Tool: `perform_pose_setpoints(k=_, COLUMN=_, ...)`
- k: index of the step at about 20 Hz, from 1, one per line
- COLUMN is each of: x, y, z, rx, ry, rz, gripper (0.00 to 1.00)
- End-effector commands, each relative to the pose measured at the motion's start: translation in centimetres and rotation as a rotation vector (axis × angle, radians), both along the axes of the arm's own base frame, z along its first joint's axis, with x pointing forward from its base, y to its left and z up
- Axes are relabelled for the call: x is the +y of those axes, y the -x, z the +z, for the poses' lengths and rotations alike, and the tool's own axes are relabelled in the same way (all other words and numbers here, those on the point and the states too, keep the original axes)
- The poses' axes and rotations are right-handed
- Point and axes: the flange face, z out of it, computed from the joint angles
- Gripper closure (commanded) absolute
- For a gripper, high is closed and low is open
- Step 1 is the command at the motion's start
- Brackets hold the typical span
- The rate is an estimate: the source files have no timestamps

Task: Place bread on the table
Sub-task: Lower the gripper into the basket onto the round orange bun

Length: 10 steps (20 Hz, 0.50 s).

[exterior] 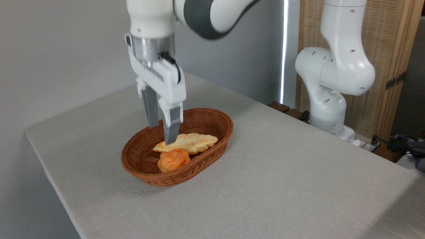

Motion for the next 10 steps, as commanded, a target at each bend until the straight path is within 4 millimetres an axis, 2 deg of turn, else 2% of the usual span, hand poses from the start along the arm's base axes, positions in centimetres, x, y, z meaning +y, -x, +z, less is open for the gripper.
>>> perform_pose_setpoints(k=1, x=-0.5, y=1.4, z=-2.8, rx=-0.021, ry=-0.024, rz=-0.094, gripper=0.0)
perform_pose_setpoints(k=7, x=-1.9, y=1.9, z=-5.0, rx=-0.024, ry=-0.034, rz=-0.172, gripper=0.0)
perform_pose_setpoints(k=10, x=-2.2, y=2.3, z=-7.4, rx=-0.034, ry=-0.042, rz=-0.224, gripper=0.0)
